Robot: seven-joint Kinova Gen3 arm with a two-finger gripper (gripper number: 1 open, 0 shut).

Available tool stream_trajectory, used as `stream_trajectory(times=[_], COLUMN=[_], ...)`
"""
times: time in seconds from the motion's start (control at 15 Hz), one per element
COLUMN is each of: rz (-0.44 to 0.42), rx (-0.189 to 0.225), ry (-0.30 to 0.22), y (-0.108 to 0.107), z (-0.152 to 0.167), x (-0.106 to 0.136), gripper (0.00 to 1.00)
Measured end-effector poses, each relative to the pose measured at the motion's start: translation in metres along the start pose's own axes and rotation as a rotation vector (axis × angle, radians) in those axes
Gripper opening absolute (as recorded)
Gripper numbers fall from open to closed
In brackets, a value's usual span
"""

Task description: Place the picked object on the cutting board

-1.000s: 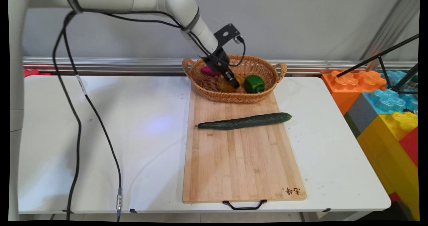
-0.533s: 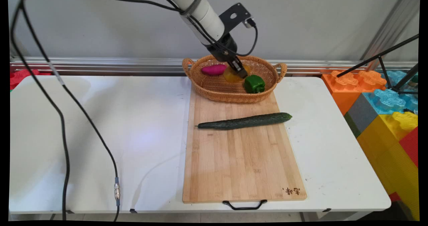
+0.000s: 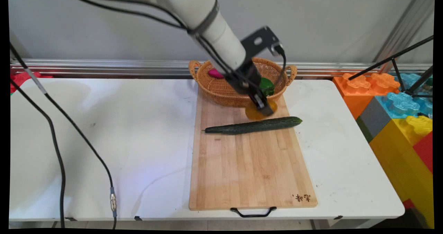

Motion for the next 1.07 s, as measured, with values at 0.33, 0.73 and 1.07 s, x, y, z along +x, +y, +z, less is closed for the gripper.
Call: stream_trajectory(times=[0.33,0.73,1.07], rz=[0.019,0.041,0.063], rx=[-0.055,-0.065,-0.073], ry=[0.004,0.011,0.020], y=[0.037,0.052,0.061], z=[0.047,0.099,0.125], x=[-0.021,-0.043,-0.049], gripper=[0.00,0.00,1.00])
